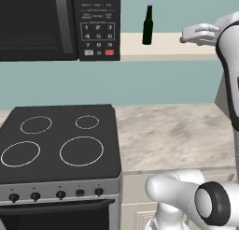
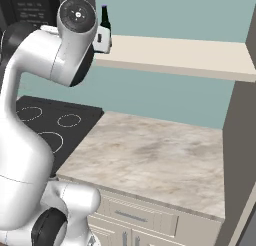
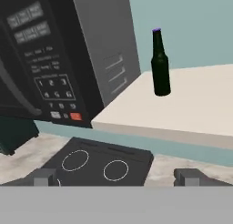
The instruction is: Get the candle and the beer from the cabinet and move them to the dining counter.
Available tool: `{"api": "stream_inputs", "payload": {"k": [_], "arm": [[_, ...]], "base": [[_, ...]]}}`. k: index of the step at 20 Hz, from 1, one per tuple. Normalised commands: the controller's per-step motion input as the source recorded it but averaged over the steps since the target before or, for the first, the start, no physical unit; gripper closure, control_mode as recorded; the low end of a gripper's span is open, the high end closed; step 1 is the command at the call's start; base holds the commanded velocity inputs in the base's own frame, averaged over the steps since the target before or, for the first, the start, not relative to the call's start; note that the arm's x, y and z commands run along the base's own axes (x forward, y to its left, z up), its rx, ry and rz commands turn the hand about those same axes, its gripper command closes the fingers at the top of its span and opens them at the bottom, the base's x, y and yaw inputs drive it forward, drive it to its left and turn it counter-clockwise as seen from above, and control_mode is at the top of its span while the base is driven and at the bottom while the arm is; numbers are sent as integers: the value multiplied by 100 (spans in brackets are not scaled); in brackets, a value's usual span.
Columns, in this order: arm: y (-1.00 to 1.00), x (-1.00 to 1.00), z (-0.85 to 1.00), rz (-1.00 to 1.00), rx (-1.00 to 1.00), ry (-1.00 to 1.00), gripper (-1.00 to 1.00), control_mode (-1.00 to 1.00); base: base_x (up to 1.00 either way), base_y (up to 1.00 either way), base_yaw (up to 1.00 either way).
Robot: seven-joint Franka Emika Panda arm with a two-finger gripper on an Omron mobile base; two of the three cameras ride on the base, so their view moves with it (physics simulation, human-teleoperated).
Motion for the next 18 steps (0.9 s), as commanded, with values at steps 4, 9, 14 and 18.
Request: {"api": "stream_inputs", "payload": {"k": [4,9,14,18], "arm": [[-3,31,6,0,13,1,-100,-100],[10,31,-22,0,7,-2,-100,-100],[6,47,-16,0,3,-8,-100,-100],[-1,51,-1,3,1,-8,-100,-100]], "base": [[0,0,0],[0,0,0],[0,0,0],[0,0,0]]}}
